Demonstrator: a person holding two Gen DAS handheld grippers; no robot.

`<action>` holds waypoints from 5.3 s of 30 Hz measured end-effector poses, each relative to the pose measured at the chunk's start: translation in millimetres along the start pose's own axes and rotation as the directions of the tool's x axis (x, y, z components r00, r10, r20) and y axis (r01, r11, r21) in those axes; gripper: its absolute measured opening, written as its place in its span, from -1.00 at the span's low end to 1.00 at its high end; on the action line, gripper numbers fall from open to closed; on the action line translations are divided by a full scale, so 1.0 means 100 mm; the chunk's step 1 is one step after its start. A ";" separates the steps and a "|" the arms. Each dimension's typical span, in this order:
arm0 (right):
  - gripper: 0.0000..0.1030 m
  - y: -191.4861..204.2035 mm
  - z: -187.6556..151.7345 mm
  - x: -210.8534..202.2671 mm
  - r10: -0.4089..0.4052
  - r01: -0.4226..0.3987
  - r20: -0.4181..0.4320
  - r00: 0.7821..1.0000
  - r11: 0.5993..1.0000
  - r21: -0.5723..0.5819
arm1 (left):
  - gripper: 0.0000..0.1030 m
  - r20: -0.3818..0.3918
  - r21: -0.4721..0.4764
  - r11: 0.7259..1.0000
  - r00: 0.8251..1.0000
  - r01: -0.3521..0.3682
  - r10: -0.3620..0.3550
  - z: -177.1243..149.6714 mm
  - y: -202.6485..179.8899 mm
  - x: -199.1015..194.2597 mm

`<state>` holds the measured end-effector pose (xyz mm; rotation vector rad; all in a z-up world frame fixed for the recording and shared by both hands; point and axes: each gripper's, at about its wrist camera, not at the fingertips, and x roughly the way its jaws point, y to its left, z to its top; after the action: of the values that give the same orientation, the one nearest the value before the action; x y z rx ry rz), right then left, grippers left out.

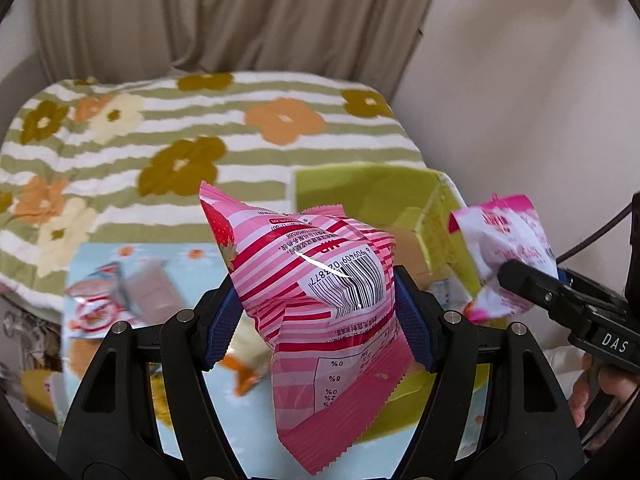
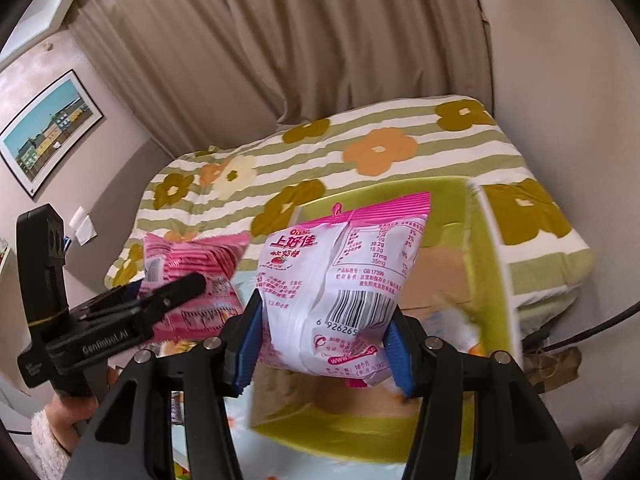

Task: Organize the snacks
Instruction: 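Carry both bags into the cardboard box and open both grippers to release them, then withdraw both grippers from the box and move them back over the remaining snacks, then grasp a white-red chip bag with the left gripper while the right gripper grasps a gold bag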

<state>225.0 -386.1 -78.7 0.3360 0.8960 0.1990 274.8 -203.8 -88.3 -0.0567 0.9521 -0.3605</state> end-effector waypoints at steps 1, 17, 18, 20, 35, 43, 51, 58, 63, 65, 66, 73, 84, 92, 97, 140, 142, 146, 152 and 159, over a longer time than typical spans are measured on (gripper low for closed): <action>-0.03 -0.08 0.02 0.02 0.002 -0.002 -0.003 1.000 1.000 0.011 | 0.32 -0.017 0.006 1.000 1.000 0.004 -0.004 0.03 -0.09 0.11; -0.03 -0.66 0.16 0.31 -0.014 0.019 -0.037 0.999 0.991 0.129 | 1.00 -0.130 0.133 0.991 0.991 0.003 0.015 0.19 -0.44 1.04; -0.03 -0.69 0.17 0.33 -0.015 0.020 -0.040 0.999 0.990 0.136 | 1.00 -0.130 0.142 0.990 0.991 -0.001 0.020 0.19 -0.44 1.05; -0.03 -0.70 0.16 0.35 -0.016 0.023 -0.050 0.999 0.989 0.146 | 1.00 -0.143 0.152 0.988 0.989 -0.009 0.031 0.17 -0.41 1.07; -0.02 -0.68 0.17 0.59 -0.033 0.050 -0.116 0.993 0.988 0.145 | 1.00 -0.158 0.111 0.994 0.987 0.001 0.017 -0.02 -0.16 0.90; 1.00 -0.64 0.15 0.67 -0.042 0.061 -0.118 0.992 0.986 0.155 | 1.00 -0.164 0.113 0.994 0.986 0.002 0.016 -0.04 -0.18 0.88; 1.00 -0.55 0.03 0.51 -0.081 0.086 -0.079 0.994 0.994 0.064 | 1.00 -0.162 0.111 0.994 0.986 -0.013 0.031 -0.11 -0.22 0.78; 1.00 -0.47 -0.03 0.24 -0.058 0.060 -0.067 0.996 0.997 0.039 | 1.00 -0.113 0.106 0.994 0.992 -0.041 0.053 -0.13 -0.24 0.50; 1.00 -0.32 -0.03 0.01 -0.067 0.066 -0.040 0.997 0.997 -0.026 | 1.00 -0.048 0.082 0.994 0.996 -0.067 0.071 -0.15 -0.21 0.17; 1.00 -0.25 -0.04 -0.07 -0.058 0.057 -0.032 0.998 0.997 -0.045 | 1.00 -0.029 0.073 0.994 0.996 -0.081 0.083 -0.17 -0.20 0.05; 1.00 -0.22 -0.04 -0.10 -0.048 0.046 -0.028 0.998 0.997 -0.054 | 1.00 -0.023 0.070 0.994 0.996 -0.087 0.089 -0.17 -0.19 0.00; 1.00 0.03 -0.05 -0.17 0.002 -0.005 -0.020 1.000 0.992 -0.129 | 1.00 0.017 0.022 0.984 0.984 -0.179 0.179 -0.32 -0.03 -0.40; 1.00 0.66 -0.15 -0.08 0.063 -0.060 0.011 0.998 0.984 -0.166 | 1.00 0.054 -0.094 0.958 0.959 -0.271 0.277 -0.55 0.77 -0.99; 1.00 1.30 -0.35 0.23 0.075 -0.078 -0.022 0.997 0.983 -0.164 | 1.00 0.020 -0.149 0.946 0.956 -0.287 0.293 -0.58 1.68 -1.13; 1.00 1.64 -0.54 0.55 0.075 -0.083 -0.071 0.995 0.989 -0.119 | 1.00 -0.013 -0.157 0.950 0.963 -0.269 0.270 -0.58 2.18 -1.09; 0.71 2.07 -1.59 2.52 0.044 -0.049 -0.329 0.943 0.999 -0.007 | 0.26 -0.317 -0.266 0.937 0.938 -0.229 0.139 -0.68 3.25 1.22; 0.69 2.07 -1.60 2.53 0.046 -0.052 -0.336 0.941 0.999 -0.010 | 0.23 -0.315 -0.267 0.936 0.939 -0.229 0.140 -0.68 3.25 1.21; 0.65 2.03 -1.60 2.53 0.044 -0.051 -0.340 0.939 0.999 -0.013 | 0.20 -0.308 -0.269 0.934 0.939 -0.237 0.150 -0.70 3.27 1.16; 0.43 1.96 -1.63 2.56 0.068 -0.067 -0.346 0.936 0.998 0.013 | 0.20 -0.282 -0.263 0.933 0.944 -0.246 0.169 -0.72 3.25 1.00; 0.16 2.03 -1.66 2.50 0.086 -0.094 -0.340 0.936 0.996 -0.006 | 0.20 -0.265 -0.264 0.932 0.948 -0.247 0.176 -0.75 3.25 0.83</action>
<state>240.2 -87.0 -282.6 0.3273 1.2202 0.3596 347.4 82.4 -263.9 -0.1835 1.2330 -0.0198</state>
